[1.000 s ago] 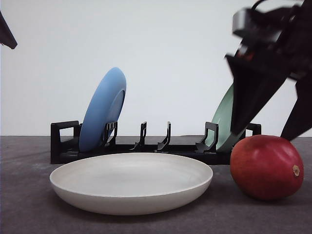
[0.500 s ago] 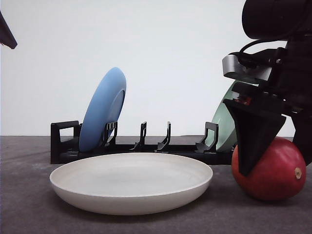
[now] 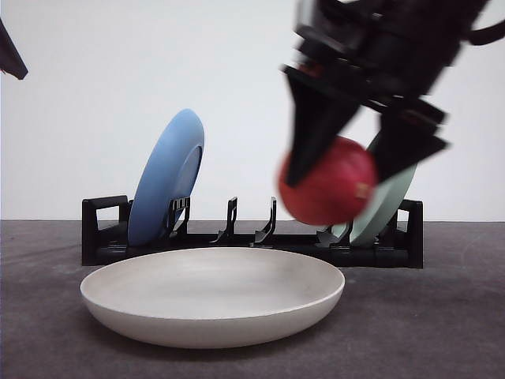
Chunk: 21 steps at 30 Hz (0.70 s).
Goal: Place pomegranate in white plate
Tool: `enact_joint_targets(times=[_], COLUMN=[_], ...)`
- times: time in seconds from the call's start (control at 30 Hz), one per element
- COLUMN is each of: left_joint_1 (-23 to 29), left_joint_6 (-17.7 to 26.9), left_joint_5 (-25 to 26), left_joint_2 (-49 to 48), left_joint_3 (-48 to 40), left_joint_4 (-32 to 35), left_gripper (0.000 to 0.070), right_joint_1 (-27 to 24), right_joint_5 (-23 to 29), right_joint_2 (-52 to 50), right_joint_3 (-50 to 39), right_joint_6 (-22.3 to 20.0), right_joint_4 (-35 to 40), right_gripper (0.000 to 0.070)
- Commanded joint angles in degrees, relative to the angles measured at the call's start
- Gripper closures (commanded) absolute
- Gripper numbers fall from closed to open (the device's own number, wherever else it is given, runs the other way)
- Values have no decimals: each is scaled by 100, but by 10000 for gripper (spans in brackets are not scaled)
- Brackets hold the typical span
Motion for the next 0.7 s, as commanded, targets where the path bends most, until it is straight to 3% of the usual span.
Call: enact_joint_targets(times=[0.0,0.33,0.67], left_joint_1=[-11,-11,-11], left_joint_6=[-2,0,0], left_joint_5=[28,28,28], left_joint_2=[32,32,32], left_joint_3=[14,14,14], left_joint_4=[45,48,46], left_gripper=[265,265,265], right_joint_1=[189,747,763], right_joint_5=[-11,-4,41], right_joint_2=[226,1111,1550], right_joint_3=[71,71,71], right_joint_6=[-95,-112,-54], right_joint_4=[271,1347,1534], right_gripper=[180,179,179])
